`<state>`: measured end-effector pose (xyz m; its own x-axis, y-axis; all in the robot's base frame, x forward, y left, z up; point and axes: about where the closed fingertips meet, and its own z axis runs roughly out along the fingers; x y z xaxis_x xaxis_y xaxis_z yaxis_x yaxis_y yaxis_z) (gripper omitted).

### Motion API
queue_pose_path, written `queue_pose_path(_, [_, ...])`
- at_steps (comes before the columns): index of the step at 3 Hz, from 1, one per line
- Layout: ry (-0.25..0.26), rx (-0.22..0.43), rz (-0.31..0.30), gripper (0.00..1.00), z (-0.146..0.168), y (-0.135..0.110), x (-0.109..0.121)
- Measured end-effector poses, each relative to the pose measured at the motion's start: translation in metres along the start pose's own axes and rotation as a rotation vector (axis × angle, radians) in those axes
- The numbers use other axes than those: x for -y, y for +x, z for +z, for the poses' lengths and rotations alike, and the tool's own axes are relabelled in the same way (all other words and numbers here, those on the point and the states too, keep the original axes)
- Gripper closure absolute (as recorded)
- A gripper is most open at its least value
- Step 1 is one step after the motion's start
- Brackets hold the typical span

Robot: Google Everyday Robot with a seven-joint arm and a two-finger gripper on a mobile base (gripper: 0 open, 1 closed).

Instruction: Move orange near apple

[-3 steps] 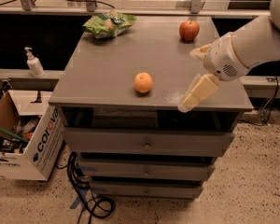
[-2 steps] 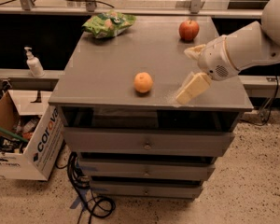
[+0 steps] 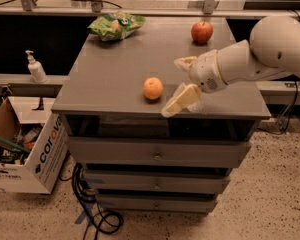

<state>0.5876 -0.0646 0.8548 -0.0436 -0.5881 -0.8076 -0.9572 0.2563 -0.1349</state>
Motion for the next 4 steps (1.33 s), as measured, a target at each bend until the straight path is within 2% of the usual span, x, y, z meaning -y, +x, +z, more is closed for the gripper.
queue_pose_path(1, [-0.041, 0.053, -0.011, 0.0, 0.027, -0.007, -0.004])
queue_pose_path(2, [-0.071, 0.095, -0.013, 0.08, 0.046, -0.014, -0.005])
queue_pose_path(3, [-0.093, 0.129, -0.014, 0.24, 0.059, -0.02, -0.006])
queue_pose_path(4, [-0.105, 0.146, -0.01, 0.47, 0.065, -0.02, -0.007])
